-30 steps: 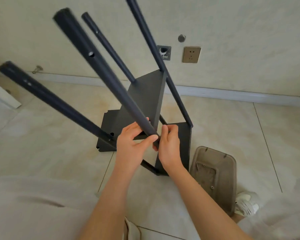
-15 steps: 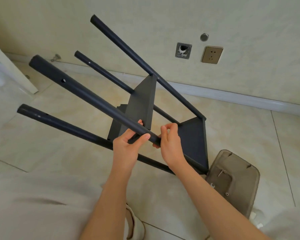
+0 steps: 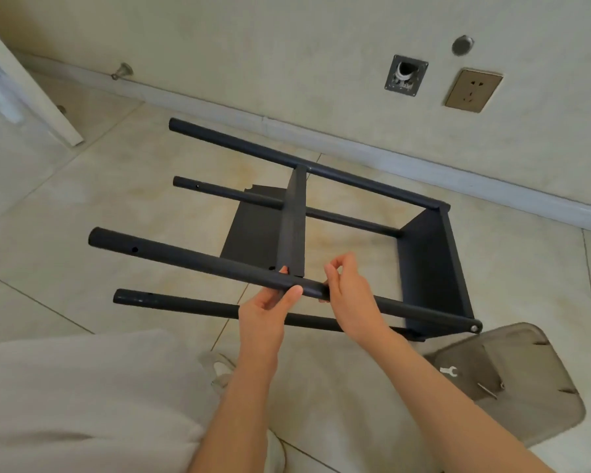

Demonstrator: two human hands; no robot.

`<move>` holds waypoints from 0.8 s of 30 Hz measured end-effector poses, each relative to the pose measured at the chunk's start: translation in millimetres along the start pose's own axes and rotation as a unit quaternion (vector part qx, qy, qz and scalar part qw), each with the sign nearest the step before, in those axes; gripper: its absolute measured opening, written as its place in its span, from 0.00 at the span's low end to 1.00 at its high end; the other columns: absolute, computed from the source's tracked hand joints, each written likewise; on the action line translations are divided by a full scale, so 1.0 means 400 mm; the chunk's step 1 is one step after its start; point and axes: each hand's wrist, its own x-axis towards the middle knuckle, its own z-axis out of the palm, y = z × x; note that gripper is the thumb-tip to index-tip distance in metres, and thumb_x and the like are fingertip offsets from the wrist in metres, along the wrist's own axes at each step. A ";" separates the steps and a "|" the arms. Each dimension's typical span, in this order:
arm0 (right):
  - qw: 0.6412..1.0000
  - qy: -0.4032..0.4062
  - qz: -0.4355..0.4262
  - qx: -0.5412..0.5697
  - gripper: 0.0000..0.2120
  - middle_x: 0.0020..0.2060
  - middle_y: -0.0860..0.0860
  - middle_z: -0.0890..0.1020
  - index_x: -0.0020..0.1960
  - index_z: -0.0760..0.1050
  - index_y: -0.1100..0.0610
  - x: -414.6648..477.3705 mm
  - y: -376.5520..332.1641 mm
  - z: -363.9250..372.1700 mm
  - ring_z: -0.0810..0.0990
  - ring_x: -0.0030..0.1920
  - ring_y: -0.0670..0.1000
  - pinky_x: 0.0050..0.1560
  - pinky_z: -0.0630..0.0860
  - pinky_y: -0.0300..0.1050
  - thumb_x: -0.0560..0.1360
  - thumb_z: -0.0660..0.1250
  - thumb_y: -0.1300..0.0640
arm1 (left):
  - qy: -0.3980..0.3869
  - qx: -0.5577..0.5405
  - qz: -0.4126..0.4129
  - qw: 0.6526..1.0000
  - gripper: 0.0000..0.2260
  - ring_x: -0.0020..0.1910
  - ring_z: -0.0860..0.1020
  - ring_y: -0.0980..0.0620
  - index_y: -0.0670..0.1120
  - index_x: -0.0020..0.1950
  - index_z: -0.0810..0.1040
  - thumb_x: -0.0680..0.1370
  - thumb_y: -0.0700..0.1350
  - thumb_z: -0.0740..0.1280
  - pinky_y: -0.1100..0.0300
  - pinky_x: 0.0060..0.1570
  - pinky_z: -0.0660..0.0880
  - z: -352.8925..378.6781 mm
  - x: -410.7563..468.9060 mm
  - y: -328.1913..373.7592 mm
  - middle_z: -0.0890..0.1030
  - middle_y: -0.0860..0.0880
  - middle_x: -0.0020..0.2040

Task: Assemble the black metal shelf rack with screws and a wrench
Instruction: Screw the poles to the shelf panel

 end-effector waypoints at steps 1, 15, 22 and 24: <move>1.000 -0.003 -0.004 -0.008 0.04 0.37 0.49 0.79 0.51 0.61 0.47 0.004 0.011 0.005 0.77 0.33 0.47 0.30 0.70 0.35 0.84 0.51 0.49 | 0.002 0.000 -0.007 1.000 0.09 0.48 0.80 0.71 0.61 0.49 0.82 0.75 0.46 0.75 0.75 0.44 0.69 0.000 0.001 -0.012 0.85 0.63 0.47; 0.994 -0.061 -0.011 -0.088 0.05 0.37 0.50 0.77 0.51 0.60 0.48 0.030 0.077 0.048 0.77 0.35 0.48 0.33 0.73 0.40 0.84 0.51 0.48 | 0.027 0.022 -0.093 0.995 0.07 0.46 0.80 0.70 0.59 0.51 0.82 0.75 0.49 0.74 0.75 0.40 0.70 -0.014 0.041 -0.128 0.85 0.63 0.44; 0.994 -0.071 -0.005 -0.081 0.06 0.38 0.51 0.77 0.50 0.60 0.47 0.034 0.092 0.060 0.76 0.36 0.50 0.34 0.74 0.43 0.84 0.50 0.47 | 0.024 -0.010 -0.118 0.993 0.07 0.47 0.83 0.62 0.53 0.53 0.84 0.75 0.46 0.74 0.67 0.50 0.74 -0.019 0.045 -0.149 0.87 0.56 0.46; 0.994 -0.076 -0.007 -0.079 0.06 0.38 0.52 0.77 0.50 0.60 0.47 0.039 0.093 0.060 0.76 0.37 0.51 0.34 0.74 0.44 0.84 0.50 0.47 | 0.023 -0.009 -0.125 0.992 0.06 0.47 0.84 0.61 0.52 0.51 0.84 0.75 0.46 0.74 0.65 0.51 0.75 -0.019 0.053 -0.146 0.87 0.55 0.46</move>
